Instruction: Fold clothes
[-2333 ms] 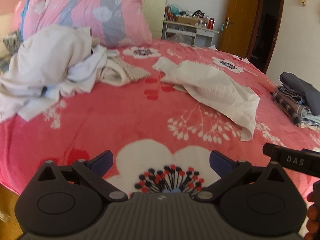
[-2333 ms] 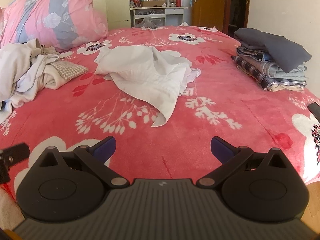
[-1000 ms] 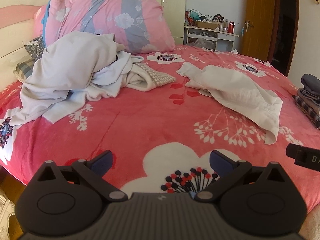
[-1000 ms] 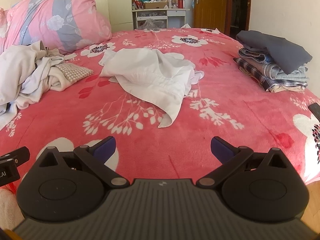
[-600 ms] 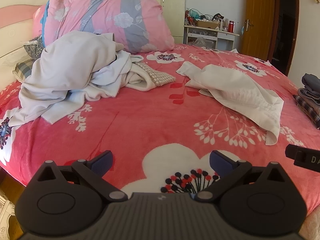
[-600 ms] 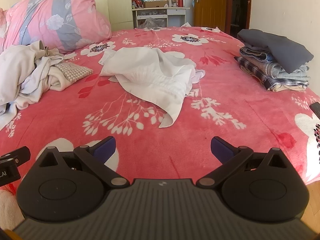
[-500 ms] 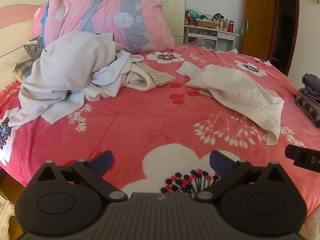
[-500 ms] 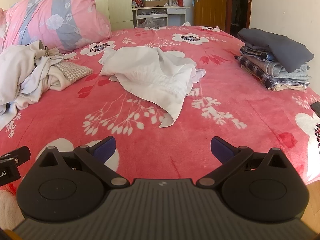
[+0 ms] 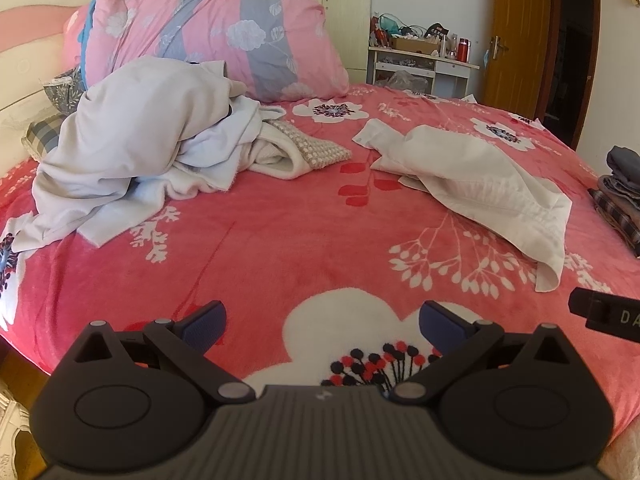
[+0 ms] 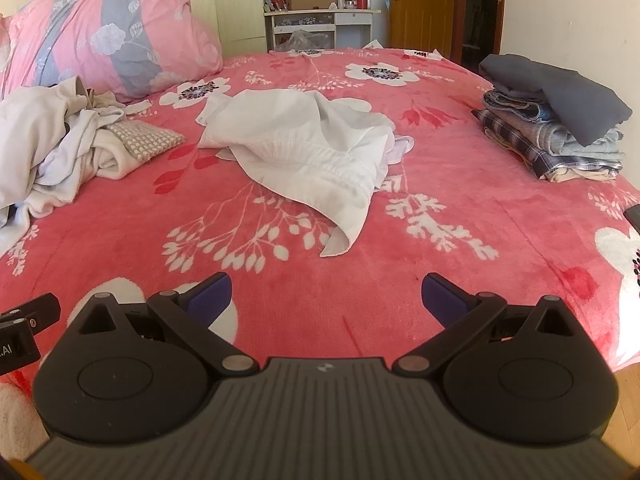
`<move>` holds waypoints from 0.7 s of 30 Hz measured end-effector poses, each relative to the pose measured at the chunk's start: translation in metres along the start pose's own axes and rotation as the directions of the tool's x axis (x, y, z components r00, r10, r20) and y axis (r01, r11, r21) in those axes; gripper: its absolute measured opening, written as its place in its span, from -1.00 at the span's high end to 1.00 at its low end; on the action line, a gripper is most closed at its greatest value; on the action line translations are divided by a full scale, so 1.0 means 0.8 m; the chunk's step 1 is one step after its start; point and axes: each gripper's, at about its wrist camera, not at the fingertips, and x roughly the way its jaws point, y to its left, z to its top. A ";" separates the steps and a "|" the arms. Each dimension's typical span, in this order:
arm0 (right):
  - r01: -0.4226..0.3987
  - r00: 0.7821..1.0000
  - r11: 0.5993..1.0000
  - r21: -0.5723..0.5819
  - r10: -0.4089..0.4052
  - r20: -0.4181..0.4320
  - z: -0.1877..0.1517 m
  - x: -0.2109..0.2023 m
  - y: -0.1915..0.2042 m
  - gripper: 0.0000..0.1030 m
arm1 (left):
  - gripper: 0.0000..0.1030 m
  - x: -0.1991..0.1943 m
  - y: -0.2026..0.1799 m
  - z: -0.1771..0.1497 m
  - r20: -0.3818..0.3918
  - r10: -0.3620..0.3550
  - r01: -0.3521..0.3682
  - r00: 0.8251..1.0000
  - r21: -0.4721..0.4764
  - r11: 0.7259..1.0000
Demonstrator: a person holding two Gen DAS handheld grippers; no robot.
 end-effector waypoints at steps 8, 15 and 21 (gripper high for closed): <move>0.007 1.000 1.000 0.009 -0.007 -0.012 0.000 0.015 -0.003 -0.97 | -1.00 0.017 -0.001 0.003 0.020 -0.002 0.002 1.000 0.014 1.000; -0.016 0.999 1.000 0.001 0.016 0.038 -0.008 0.033 -0.016 -0.97 | -1.00 0.049 -0.021 0.018 0.091 -0.051 0.042 0.995 0.095 0.995; -0.025 0.977 0.989 -0.145 0.055 0.204 -0.011 0.050 -0.031 -0.97 | -1.00 0.087 -0.049 0.034 0.143 -0.096 0.069 0.985 0.186 0.980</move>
